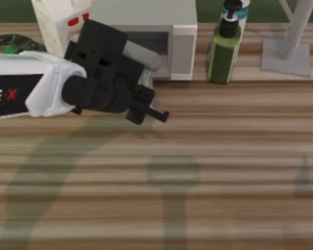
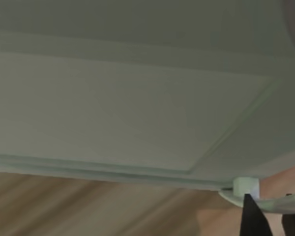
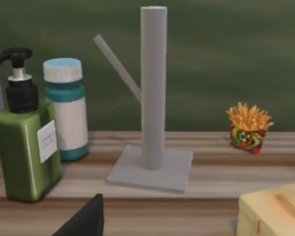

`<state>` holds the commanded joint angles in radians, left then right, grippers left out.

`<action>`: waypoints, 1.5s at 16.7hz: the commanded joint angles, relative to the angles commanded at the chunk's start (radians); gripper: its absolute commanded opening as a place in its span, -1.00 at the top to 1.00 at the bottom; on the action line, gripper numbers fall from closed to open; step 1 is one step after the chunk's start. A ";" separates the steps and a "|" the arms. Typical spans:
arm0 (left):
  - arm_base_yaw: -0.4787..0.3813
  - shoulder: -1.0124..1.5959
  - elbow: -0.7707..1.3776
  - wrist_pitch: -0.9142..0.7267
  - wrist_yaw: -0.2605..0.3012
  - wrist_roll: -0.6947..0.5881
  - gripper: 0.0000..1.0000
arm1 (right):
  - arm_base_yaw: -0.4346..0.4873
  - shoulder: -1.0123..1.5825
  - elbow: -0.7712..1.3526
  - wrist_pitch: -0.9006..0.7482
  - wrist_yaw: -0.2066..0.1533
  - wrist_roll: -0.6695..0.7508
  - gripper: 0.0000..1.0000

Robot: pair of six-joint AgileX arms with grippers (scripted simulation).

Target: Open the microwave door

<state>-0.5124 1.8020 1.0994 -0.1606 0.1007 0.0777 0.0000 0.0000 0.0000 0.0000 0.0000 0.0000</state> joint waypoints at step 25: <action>0.021 -0.017 -0.020 -0.003 0.041 0.049 1.00 | 0.000 0.000 0.000 0.000 0.000 0.000 -1.00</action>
<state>-0.4918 1.7849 1.0791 -0.1636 0.1419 0.1265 0.0000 0.0000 0.0000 0.0000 0.0000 0.0000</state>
